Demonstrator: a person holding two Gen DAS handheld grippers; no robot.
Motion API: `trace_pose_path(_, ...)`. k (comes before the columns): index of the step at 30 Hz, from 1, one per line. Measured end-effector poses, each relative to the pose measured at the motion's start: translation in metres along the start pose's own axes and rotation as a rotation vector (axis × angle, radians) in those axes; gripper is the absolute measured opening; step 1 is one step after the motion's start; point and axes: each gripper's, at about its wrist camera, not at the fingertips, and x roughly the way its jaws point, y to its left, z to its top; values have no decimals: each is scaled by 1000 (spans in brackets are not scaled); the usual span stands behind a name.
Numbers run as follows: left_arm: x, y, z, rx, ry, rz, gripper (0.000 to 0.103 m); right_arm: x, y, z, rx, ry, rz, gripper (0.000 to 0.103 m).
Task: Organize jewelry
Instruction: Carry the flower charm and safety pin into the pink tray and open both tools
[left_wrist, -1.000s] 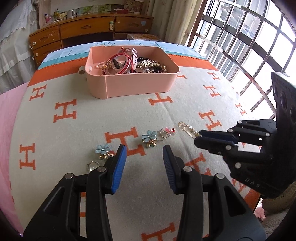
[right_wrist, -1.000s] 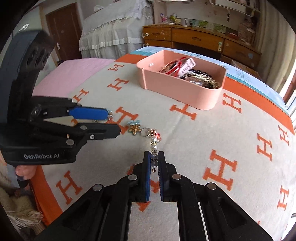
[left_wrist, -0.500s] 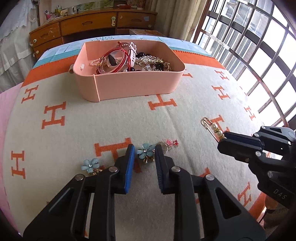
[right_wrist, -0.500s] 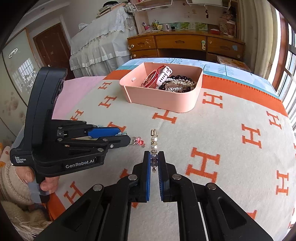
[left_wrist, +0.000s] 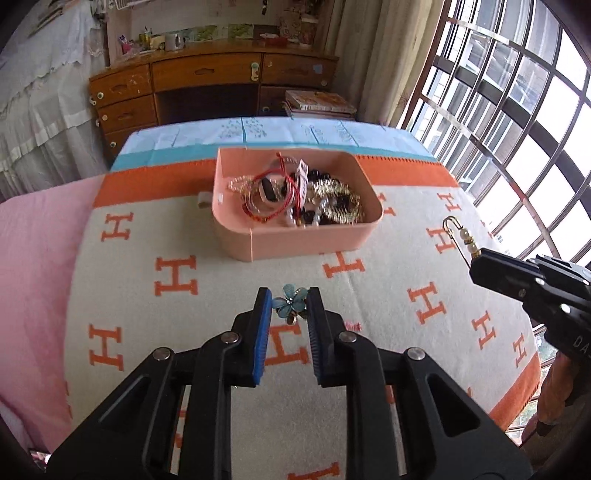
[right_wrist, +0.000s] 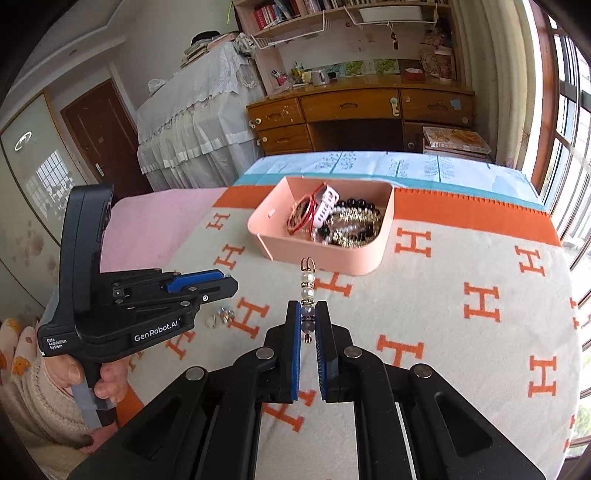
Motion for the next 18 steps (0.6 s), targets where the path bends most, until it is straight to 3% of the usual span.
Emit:
trace_pose_path(5,-29,4,48,21,-82,37,17,-23,2,49,74,-99,5,7)
trace_pose_path(9,-26,8,81,29,-126,84,17,-14,-4,78,139,-138,-19,7)
trace_pose_path(13,11,17,100,0,-80,106,17,23,-20,97,197,-82,-28,7)
trace_pose_path(18,65,24,97,-11,12,116,17,86,-37,94,240,-2,-54,7)
